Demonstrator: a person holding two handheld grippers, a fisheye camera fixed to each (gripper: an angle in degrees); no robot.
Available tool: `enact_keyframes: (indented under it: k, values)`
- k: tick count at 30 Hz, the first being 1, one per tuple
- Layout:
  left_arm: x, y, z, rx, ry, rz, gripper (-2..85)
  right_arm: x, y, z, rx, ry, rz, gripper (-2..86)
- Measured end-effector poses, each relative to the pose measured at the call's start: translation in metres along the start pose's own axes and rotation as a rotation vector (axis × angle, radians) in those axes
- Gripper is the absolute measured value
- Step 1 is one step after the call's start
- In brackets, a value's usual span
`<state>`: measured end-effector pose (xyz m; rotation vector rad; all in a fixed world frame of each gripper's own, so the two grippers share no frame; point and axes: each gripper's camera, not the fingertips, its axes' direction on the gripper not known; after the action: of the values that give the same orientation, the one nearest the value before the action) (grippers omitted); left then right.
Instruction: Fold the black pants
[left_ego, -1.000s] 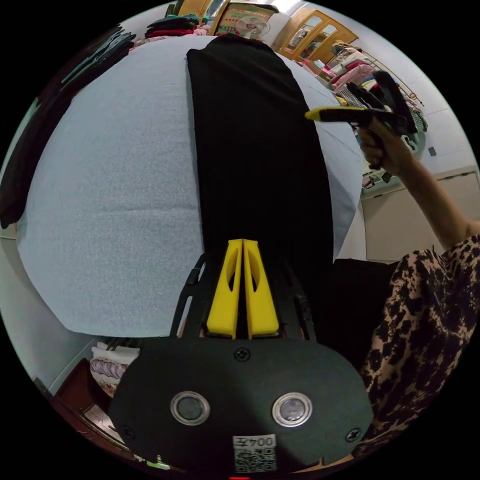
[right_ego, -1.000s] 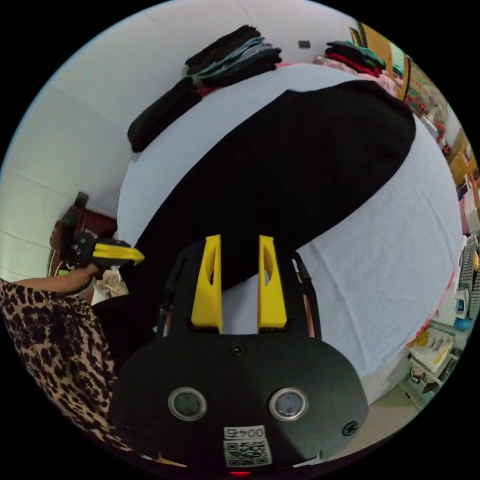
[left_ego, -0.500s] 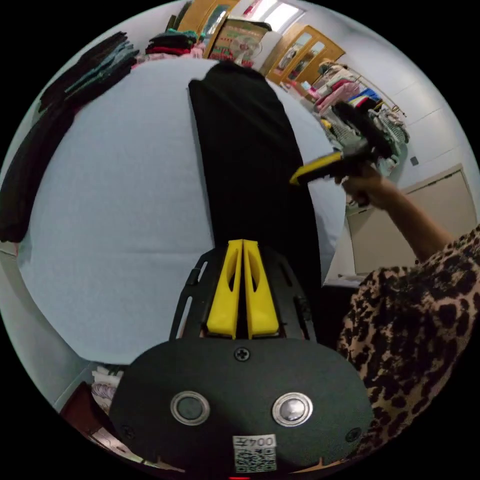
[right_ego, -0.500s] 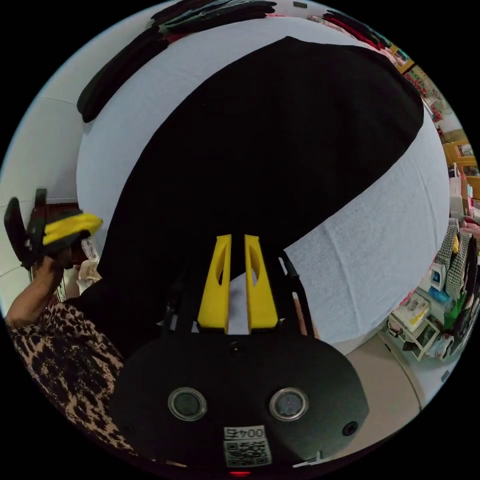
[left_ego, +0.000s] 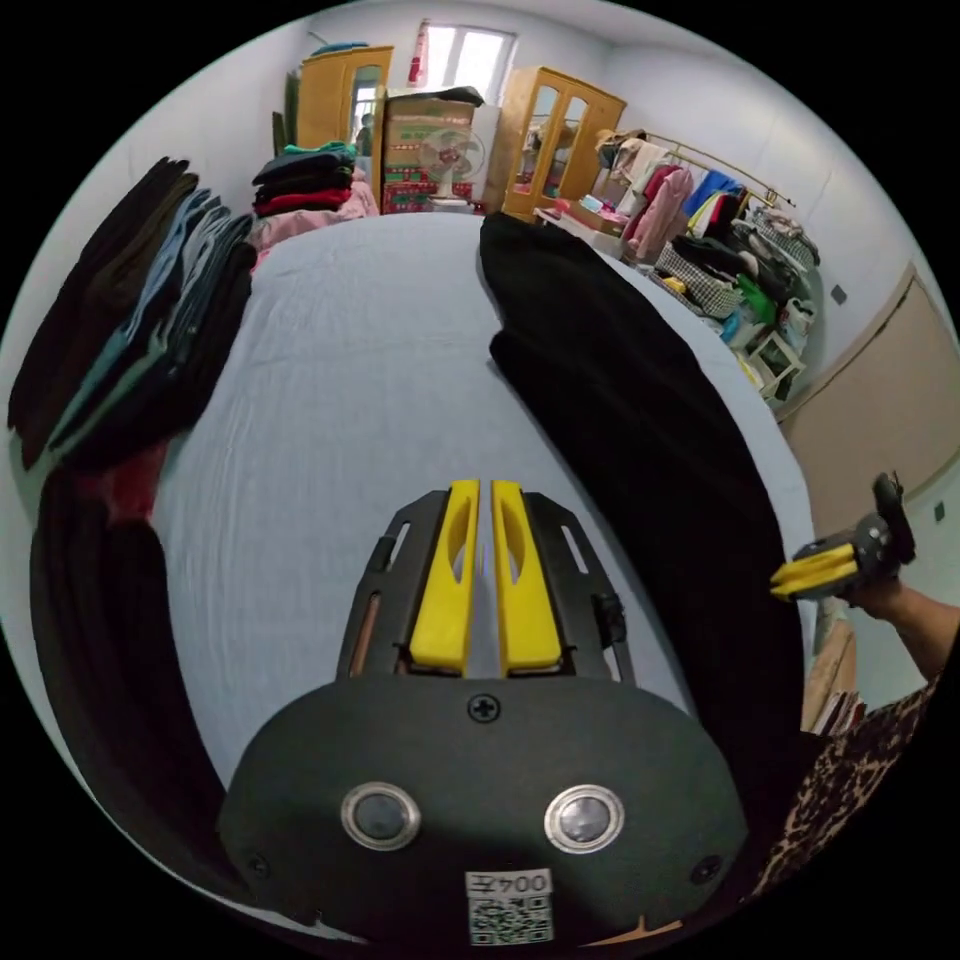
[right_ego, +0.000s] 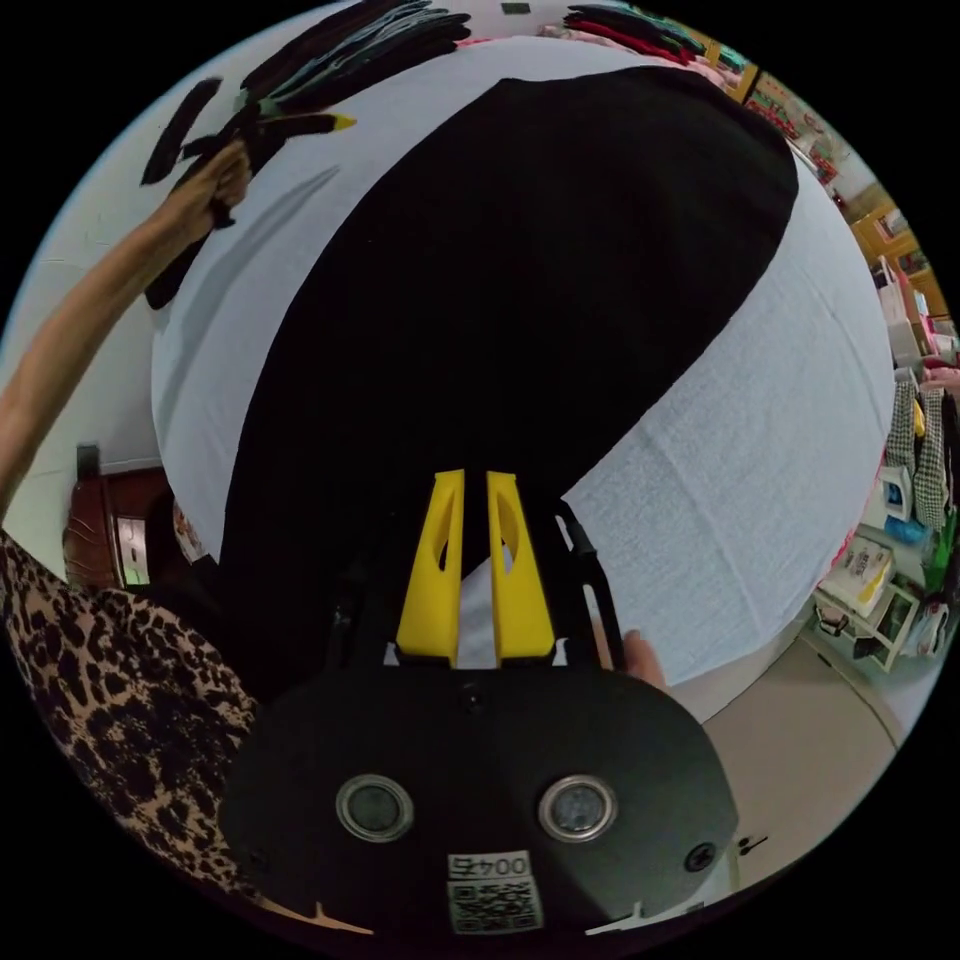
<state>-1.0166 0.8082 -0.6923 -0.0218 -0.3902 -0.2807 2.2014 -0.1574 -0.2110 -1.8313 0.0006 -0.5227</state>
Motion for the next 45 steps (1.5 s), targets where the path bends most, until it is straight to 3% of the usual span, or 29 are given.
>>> enact_keyframes:
  k: [5,10,14,28,41,45]
  values:
    - [-0.002,-0.084,0.033,-0.013,-0.050,0.138,8.1,0.009,-0.014,0.009,-0.022,-0.015,0.065,4.3]
    - [0.007,-0.137,0.062,-0.063,-0.094,0.250,7.6,0.025,-0.026,0.016,-0.050,-0.078,0.148,4.4]
    - [0.016,-0.164,0.082,-0.103,-0.087,0.350,7.3,0.029,-0.037,0.021,-0.087,-0.053,0.080,4.3]
    - [-0.003,-0.216,0.086,-0.085,0.141,0.471,7.4,0.051,-0.064,0.034,-0.146,-0.010,0.032,4.4]
    - [-0.012,-0.246,0.092,-0.066,0.128,0.470,8.7,0.105,-0.079,0.041,-0.187,-0.198,0.196,4.2]
    - [-0.023,-0.253,0.089,-0.058,0.176,0.468,9.3,0.097,-0.084,0.041,-0.195,-0.101,0.128,4.3]
